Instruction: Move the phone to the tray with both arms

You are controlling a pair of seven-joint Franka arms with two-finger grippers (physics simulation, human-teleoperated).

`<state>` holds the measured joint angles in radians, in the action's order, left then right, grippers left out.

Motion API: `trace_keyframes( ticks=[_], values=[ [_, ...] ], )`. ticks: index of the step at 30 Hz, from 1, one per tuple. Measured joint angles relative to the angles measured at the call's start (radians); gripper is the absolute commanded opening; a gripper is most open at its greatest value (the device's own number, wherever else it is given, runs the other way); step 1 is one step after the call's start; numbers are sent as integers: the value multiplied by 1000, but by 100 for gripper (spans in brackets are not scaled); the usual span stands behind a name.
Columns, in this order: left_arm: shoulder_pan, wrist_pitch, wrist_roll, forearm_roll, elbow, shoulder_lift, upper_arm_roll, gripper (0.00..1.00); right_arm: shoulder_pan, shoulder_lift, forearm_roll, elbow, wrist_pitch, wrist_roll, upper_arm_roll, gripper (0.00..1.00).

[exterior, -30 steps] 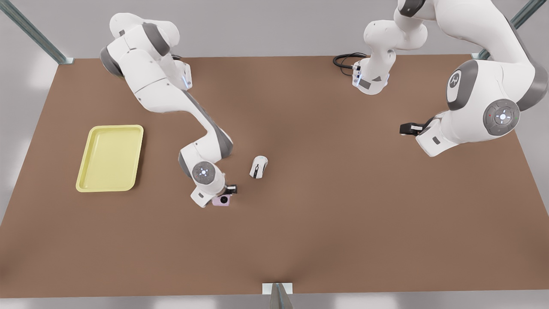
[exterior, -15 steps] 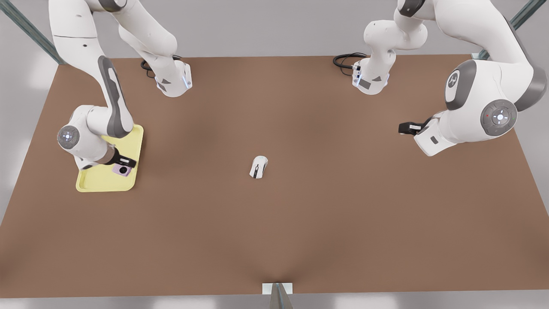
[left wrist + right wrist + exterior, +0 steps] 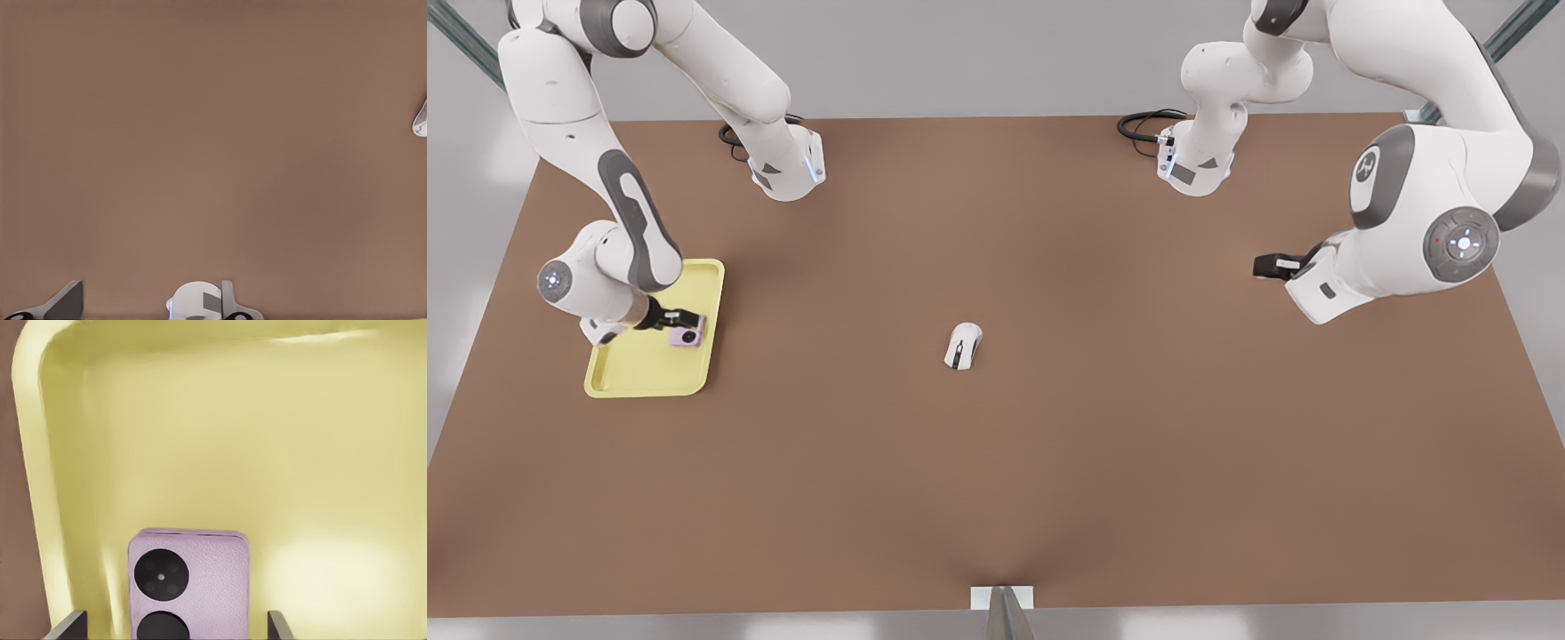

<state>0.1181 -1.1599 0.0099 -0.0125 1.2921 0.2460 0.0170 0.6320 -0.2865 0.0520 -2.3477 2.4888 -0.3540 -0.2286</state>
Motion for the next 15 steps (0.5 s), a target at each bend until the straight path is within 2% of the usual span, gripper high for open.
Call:
trace_keyframes(
  ticks=[3,7,10,11,13,15],
  values=[
    [0,4,0,1,0,-2,-1,100,-65,10,27,276,-122,-28,-82,100],
    [0,4,-1,3,0,7,-6,100,-348,13,79,748,-428,10,-105,100],
    [0,-6,-3,17,-1,16,-6,100,-406,102,39,789,-615,64,-99,100],
    [0,-19,-3,28,3,20,-6,100,-425,113,37,809,-664,84,-74,100],
    [0,-45,-3,45,10,22,-7,100,-587,112,32,823,-744,120,113,100],
    [0,-61,-3,55,12,24,-8,100,-634,95,29,841,-802,153,190,100]
  ],
)
